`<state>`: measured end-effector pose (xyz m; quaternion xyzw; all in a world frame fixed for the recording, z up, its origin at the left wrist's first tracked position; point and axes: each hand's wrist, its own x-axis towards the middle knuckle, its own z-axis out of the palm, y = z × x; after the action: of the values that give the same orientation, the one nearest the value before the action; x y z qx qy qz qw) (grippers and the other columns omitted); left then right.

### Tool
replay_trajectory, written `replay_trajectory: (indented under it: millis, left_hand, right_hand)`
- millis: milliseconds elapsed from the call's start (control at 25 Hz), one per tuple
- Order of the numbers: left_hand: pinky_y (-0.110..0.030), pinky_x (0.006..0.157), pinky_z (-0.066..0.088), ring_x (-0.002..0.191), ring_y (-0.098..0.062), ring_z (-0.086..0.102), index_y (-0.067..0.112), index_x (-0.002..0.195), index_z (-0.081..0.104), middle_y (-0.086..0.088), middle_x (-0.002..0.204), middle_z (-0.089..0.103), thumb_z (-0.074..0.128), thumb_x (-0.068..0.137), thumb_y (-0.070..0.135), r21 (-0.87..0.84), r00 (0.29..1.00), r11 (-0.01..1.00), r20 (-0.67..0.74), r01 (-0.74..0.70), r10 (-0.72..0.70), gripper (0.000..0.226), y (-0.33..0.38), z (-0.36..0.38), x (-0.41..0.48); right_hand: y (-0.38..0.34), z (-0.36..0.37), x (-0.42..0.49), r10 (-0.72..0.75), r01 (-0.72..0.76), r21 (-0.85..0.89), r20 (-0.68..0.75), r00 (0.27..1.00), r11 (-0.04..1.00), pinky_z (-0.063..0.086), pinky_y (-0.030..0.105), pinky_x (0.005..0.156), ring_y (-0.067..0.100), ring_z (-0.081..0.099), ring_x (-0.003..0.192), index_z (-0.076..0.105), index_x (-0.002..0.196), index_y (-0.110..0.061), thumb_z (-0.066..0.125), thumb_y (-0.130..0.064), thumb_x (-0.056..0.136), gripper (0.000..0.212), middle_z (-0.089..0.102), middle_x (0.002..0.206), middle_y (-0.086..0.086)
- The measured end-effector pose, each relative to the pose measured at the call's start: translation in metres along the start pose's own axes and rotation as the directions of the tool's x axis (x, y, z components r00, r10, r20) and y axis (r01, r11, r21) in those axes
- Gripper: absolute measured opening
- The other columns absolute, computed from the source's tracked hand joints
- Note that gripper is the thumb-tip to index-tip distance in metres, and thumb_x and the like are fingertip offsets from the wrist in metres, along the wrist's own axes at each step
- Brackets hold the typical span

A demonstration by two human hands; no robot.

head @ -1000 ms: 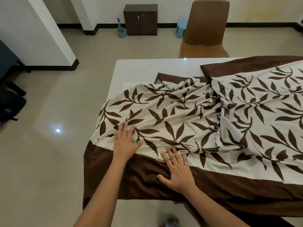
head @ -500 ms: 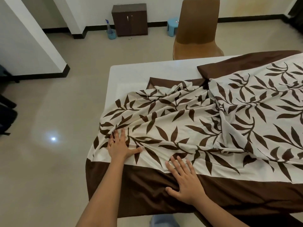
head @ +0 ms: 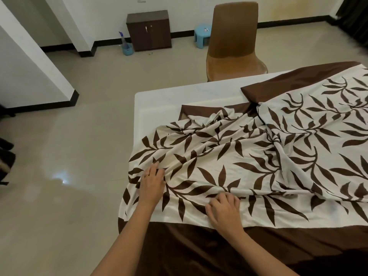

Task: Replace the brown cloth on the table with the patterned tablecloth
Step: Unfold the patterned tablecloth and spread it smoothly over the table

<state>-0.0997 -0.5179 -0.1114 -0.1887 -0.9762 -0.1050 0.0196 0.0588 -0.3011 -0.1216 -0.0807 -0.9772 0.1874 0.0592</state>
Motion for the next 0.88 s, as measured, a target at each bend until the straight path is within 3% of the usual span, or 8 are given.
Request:
replay_trajectory:
  millis: [120, 200, 360, 480, 560, 680, 800, 880]
  left_hand:
    - [-0.046, 0.119, 0.004, 0.148, -0.027, 0.008, 0.028, 0.148, 0.027, -0.003, 0.159, 0.013, 0.046, 0.082, 0.053, -0.087, 0.962, 0.99, 0.241, -0.108, 0.126, 0.073, -0.021, 0.003, 0.015]
    - [-0.046, 0.117, -0.005, 0.148, -0.022, -0.005, 0.034, 0.152, 0.001, 0.003, 0.16, -0.007, 0.025, 0.069, 0.079, -0.037, 0.898, 0.996, 0.431, -0.076, 0.085, 0.097, -0.037, 0.004, 0.025]
    - [-0.046, 0.116, -0.008, 0.147, -0.02, -0.013, 0.037, 0.147, -0.021, 0.005, 0.157, -0.022, 0.013, 0.051, 0.099, 0.036, 0.883, 0.998, 0.469, -0.052, 0.029, 0.12, -0.065, 0.002, 0.026]
    - [-0.046, 0.117, -0.003, 0.148, -0.02, -0.003, 0.038, 0.149, -0.015, 0.005, 0.16, -0.012, 0.009, 0.058, 0.094, 0.039, 0.891, 0.998, 0.452, -0.049, 0.026, 0.11, -0.08, -0.008, 0.029]
    - [-0.047, 0.117, 0.002, 0.147, -0.023, 0.011, 0.037, 0.152, 0.001, 0.002, 0.161, 0.005, 0.019, 0.074, 0.085, 0.03, 0.908, 0.997, 0.416, -0.068, 0.049, 0.093, -0.082, -0.014, 0.035]
    - [-0.045, 0.117, 0.015, 0.136, -0.025, 0.033, 0.029, 0.142, 0.033, -0.004, 0.147, 0.037, 0.041, 0.088, 0.065, -0.019, 0.931, 0.989, 0.337, -0.143, 0.141, 0.066, -0.086, -0.017, 0.049]
    - [-0.04, 0.112, 0.026, 0.121, -0.025, 0.045, 0.024, 0.127, 0.048, -0.003, 0.126, 0.05, 0.05, 0.089, 0.054, -0.019, 0.917, 0.958, 0.287, -0.285, 0.278, 0.049, -0.095, -0.016, 0.065]
    - [-0.036, 0.104, 0.034, 0.113, -0.024, 0.05, 0.021, 0.12, 0.053, -0.003, 0.119, 0.053, 0.049, 0.093, 0.043, -0.071, 0.901, 0.936, 0.253, -0.344, 0.351, 0.035, -0.102, -0.016, 0.077]
  right_hand:
    - [-0.041, 0.017, 0.048, 0.029, -0.029, 0.095, 0.007, 1.0, 0.995, 0.039, 0.043, 0.107, 0.023, 0.041, 0.13, 0.054, 0.126, -0.019, 0.045, -0.039, 0.091, 0.041, 0.049, 0.135, 0.004]
    - [-0.055, 0.034, 0.068, 0.012, -0.027, 0.079, 0.183, 0.983, 0.997, 0.009, 0.043, 0.12, 0.024, 0.003, 0.148, 0.022, 0.152, -0.021, 0.037, -0.053, 0.091, 0.071, 0.008, 0.16, 0.006]
    - [-0.066, 0.06, 0.072, 0.066, -0.054, -0.056, 0.242, 0.968, 0.997, -0.013, 0.041, 0.117, 0.021, -0.026, 0.144, -0.009, 0.152, -0.03, 0.025, -0.071, 0.087, 0.084, -0.024, 0.157, 0.003]
    - [-0.073, 0.067, 0.058, 0.105, -0.093, -0.077, 0.172, 0.98, 0.993, -0.006, 0.041, 0.118, 0.02, -0.015, 0.147, 0.0, 0.153, -0.034, 0.026, -0.07, 0.089, 0.077, -0.014, 0.16, 0.0]
    - [-0.086, 0.067, 0.059, 0.179, -0.175, -0.063, 0.083, 0.98, 0.983, 0.009, 0.043, 0.118, 0.027, 0.012, 0.147, 0.026, 0.15, -0.033, 0.031, -0.067, 0.089, 0.07, 0.017, 0.159, 0.005]
    - [-0.119, 0.069, 0.091, 0.315, -0.312, 0.047, -0.151, 0.937, 0.949, 0.042, 0.045, 0.101, 0.026, 0.046, 0.119, 0.053, 0.126, -0.016, 0.039, -0.051, 0.091, 0.052, 0.051, 0.123, 0.008]
    - [-0.144, 0.081, 0.13, 0.38, -0.366, 0.121, -0.133, 0.915, 0.923, 0.019, 0.046, 0.118, 0.03, 0.018, 0.145, 0.033, 0.146, -0.013, 0.041, -0.048, 0.094, 0.063, 0.027, 0.154, 0.014]
    - [-0.155, 0.094, 0.149, 0.396, -0.394, 0.086, -0.004, 0.918, 0.915, -0.003, 0.043, 0.118, 0.026, -0.01, 0.147, 0.009, 0.153, -0.021, 0.027, -0.069, 0.09, 0.082, -0.004, 0.16, 0.005]
